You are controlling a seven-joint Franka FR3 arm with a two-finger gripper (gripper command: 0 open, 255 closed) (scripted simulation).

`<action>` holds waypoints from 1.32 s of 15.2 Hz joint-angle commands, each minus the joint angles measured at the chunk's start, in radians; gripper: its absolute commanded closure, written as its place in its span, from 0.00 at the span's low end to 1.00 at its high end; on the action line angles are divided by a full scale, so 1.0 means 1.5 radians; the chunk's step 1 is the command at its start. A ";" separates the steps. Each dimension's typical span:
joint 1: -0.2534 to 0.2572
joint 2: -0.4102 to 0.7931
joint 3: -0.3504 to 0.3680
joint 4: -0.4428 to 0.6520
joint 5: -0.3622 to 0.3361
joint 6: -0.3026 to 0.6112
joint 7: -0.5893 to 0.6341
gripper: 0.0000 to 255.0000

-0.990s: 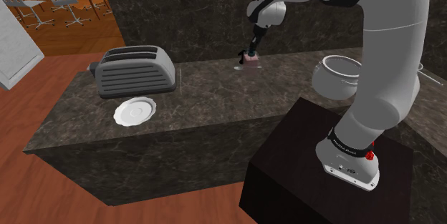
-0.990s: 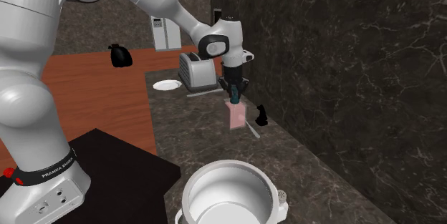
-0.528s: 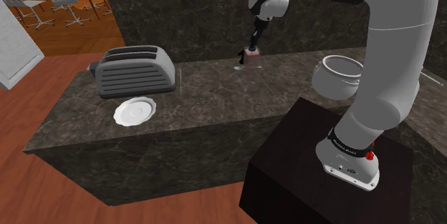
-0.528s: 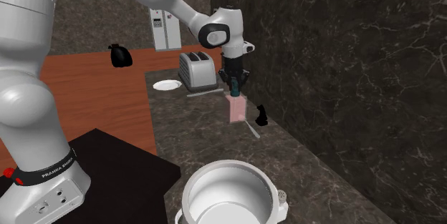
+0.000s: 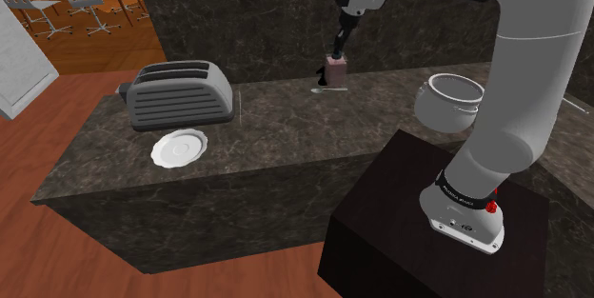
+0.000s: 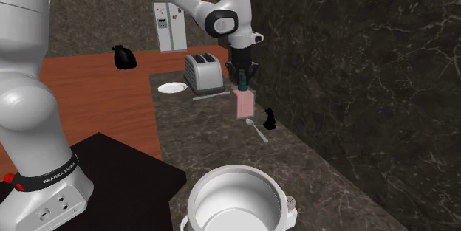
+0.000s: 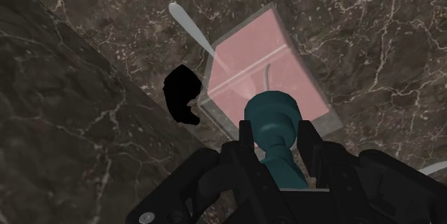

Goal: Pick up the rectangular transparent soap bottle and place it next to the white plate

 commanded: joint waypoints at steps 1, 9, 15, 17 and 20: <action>0.003 -0.010 -0.003 0.006 -0.008 -0.014 0.008 1.00; 0.008 -0.037 -0.012 0.042 -0.032 -0.074 0.028 1.00; 0.009 -0.053 -0.016 0.076 -0.045 -0.121 0.042 1.00; 0.009 -0.057 -0.018 0.088 -0.049 -0.137 0.046 1.00; 0.009 -0.062 -0.019 0.109 -0.054 -0.161 0.051 1.00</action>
